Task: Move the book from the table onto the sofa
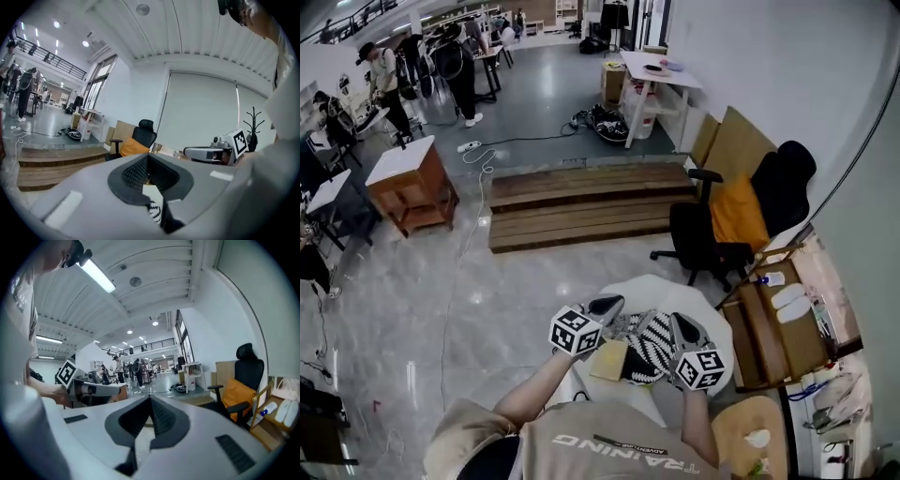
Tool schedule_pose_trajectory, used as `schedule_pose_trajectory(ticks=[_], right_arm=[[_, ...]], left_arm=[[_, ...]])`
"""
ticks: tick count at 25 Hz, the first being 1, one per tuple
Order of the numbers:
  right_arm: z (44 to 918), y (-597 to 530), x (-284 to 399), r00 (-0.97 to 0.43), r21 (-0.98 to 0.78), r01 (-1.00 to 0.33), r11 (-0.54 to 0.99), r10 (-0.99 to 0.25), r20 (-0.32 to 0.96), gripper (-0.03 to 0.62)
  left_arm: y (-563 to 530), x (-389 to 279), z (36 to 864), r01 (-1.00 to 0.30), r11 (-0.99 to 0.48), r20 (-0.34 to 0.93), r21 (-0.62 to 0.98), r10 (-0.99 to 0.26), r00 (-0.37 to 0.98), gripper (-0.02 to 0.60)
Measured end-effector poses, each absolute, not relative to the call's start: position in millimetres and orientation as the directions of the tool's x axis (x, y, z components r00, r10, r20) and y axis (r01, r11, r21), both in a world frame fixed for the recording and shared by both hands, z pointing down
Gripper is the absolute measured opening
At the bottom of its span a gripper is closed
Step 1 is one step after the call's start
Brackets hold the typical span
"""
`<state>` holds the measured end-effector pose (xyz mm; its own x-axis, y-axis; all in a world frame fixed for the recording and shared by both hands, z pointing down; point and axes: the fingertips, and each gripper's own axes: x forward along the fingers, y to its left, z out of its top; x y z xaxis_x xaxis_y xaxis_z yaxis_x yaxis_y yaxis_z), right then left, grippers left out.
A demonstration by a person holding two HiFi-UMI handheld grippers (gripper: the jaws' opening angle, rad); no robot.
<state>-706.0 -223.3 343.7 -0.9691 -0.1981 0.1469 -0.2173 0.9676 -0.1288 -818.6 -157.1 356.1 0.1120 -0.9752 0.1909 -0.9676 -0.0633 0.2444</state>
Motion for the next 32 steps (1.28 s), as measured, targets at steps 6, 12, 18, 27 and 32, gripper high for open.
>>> schedule_pose_trajectory(ticks=[6,12,18,27,32], right_arm=[[284.6,-224.1,-709.2,-0.975,-0.052,-0.217,0.975,-0.214,0.051,0.005],[269.0,-221.6,-706.9,-0.971,-0.064,-0.237,0.969,-0.237,0.005,0.005],[268.7,-220.0,-694.5,-0.963,-0.058,-0.271,0.961,-0.271,0.008,0.005],[276.5,-209.2,-684.3,-0.960,-0.065,-0.279,0.958,-0.279,0.012,0.005],[271.0,-202.7,-688.3,-0.963,-0.063,-0.271,0.961,-0.271,0.008,0.005]], left_arm=[[-162.6,-817.8,305.5,-0.982,-0.045,0.125,0.181,-0.990,0.069,0.006],[-154.7,-812.8,302.7,-1.000,-0.016,0.198,0.010,-0.980,0.018,0.006],[-153.3,-810.3,297.2,-1.000,-0.011,0.193,0.014,-0.981,0.013,0.006],[-143.0,-800.2,315.4,-1.000,-0.023,0.225,0.009,-0.974,0.024,0.006],[-136.0,-806.2,315.0,-0.999,-0.014,0.219,0.037,-0.975,0.022,0.006]])
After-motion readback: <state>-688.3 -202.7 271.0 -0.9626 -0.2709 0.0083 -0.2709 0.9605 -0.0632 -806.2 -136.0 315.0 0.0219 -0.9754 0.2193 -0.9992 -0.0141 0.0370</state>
